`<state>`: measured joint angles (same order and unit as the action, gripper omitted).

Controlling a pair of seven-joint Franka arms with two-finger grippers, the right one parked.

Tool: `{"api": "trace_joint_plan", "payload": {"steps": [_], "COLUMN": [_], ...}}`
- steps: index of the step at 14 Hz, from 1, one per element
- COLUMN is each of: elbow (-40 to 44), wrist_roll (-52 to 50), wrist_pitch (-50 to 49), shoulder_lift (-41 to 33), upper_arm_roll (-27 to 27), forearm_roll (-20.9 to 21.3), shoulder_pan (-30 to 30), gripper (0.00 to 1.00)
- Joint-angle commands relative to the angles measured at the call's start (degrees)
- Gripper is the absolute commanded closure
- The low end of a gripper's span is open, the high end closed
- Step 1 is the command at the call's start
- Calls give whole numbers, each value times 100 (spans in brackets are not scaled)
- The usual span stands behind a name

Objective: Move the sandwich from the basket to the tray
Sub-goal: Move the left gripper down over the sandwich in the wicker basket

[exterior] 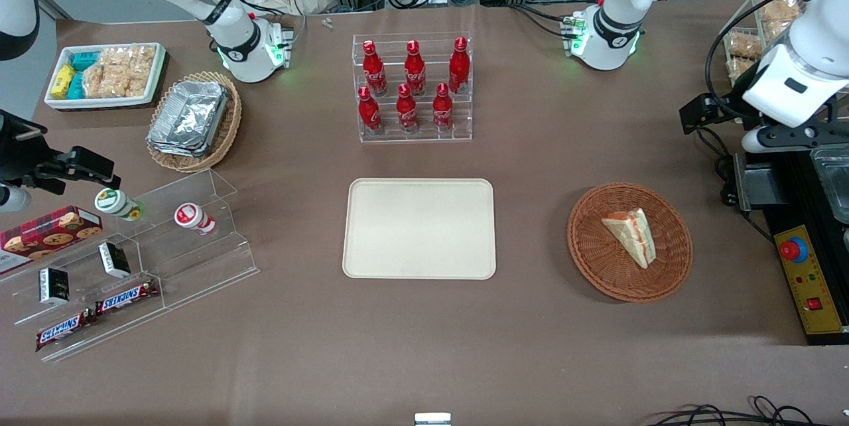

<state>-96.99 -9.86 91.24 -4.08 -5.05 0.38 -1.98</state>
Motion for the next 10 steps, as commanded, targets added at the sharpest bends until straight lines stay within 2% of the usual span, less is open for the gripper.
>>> {"api": "trace_joint_plan", "payload": {"steps": [1,6,8,10], "elbow": [137,-187,-591,-1021], "wrist_roll": [-104,-322,-1547,-2140], "wrist_pitch": [-237,-20,515,1174], "shoulder_lift": [-13,222,380,538], "upper_arm_roll": [136,145,145,145], "forearm_roll": [85,42,32,42], "shoulder_pan": [-101,66,180,180], "gripper": [0,0,0,0]}}
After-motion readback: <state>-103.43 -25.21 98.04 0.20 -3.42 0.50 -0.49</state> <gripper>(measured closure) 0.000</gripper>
